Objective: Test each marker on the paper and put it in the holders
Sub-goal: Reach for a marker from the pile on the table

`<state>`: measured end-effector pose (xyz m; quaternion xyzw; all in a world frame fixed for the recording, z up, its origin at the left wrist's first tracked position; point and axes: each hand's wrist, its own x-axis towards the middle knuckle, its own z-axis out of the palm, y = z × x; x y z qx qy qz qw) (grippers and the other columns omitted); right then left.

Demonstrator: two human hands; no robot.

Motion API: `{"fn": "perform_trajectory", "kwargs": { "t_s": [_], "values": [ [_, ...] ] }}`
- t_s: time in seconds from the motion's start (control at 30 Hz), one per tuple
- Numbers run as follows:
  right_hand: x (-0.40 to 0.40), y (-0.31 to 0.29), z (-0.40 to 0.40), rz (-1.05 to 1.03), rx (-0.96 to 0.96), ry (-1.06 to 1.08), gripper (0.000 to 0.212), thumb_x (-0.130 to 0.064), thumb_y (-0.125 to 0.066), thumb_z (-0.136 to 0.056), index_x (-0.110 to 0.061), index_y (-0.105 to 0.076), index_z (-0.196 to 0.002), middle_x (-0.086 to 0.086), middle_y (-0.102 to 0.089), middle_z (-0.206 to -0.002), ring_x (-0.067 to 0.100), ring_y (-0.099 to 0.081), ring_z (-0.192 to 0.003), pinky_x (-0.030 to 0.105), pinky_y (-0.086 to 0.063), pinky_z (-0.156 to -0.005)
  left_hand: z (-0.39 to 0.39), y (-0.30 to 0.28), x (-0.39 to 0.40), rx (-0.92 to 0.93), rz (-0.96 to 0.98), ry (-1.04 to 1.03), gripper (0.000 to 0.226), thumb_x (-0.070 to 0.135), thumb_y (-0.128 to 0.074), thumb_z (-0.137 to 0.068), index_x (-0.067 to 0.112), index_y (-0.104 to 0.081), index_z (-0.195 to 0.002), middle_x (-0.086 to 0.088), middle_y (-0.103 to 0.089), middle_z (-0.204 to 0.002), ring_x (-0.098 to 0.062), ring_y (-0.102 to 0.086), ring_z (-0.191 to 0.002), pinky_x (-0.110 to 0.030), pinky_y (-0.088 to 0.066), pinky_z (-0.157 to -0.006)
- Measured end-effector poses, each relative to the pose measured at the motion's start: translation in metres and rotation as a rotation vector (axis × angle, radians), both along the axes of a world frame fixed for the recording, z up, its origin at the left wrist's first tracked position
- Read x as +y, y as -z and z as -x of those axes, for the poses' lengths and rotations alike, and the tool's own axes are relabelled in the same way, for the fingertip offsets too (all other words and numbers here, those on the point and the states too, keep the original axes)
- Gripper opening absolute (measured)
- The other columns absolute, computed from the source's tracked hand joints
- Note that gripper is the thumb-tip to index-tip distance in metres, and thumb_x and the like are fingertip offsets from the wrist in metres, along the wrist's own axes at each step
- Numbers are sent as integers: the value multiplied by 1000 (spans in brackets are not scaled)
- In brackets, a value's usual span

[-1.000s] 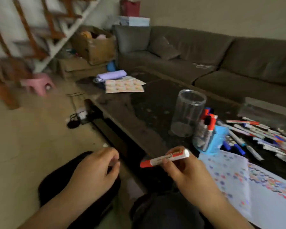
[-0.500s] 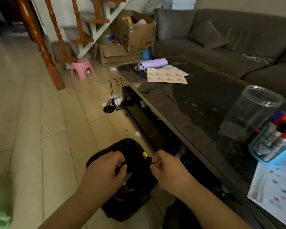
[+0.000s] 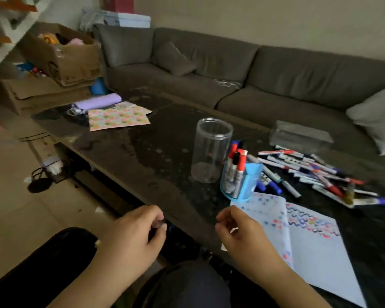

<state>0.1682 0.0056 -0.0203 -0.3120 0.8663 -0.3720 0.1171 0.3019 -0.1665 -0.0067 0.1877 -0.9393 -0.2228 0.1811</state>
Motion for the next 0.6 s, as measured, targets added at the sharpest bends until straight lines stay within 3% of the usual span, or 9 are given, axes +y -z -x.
{"fn": "perform_trajectory", "kwargs": {
  "t_s": [0.17,0.4,0.53,0.6],
  "values": [
    [58,-3,38,1,-31,197,9,-27,-56,-93,-35,-53,-91,-11,-61,-88,4,-59,-75,12,-45,-63,64,-5,45,30,35,166,8,35,-60,-85,34,-53,-89,17,-56,-81,-1,-54,-75,-14,-40,-60],
    [124,1,90,-16,-3,430,6,-25,-54,-93,-31,-53,-94,-11,-60,-92,2,-55,-84,14,-41,-73,158,-6,113,56,19,371,8,36,-53,-89,28,-54,-93,14,-57,-88,-3,-53,-81,-17,-43,-70],
    [148,13,121,-45,-8,558,12,-26,-55,-93,-25,-58,-105,-10,-58,-91,2,-54,-78,10,-41,-62,208,1,145,37,7,415,8,33,-49,-90,25,-52,-93,10,-57,-90,-7,-54,-84,-23,-44,-72],
    [153,23,139,-91,-4,594,20,-25,-56,-93,-23,-59,-113,-5,-60,-101,5,-55,-81,11,-41,-62,226,7,154,13,1,421,11,32,-48,-92,25,-53,-97,10,-58,-93,-7,-53,-85,-24,-46,-73]
  ]
}}
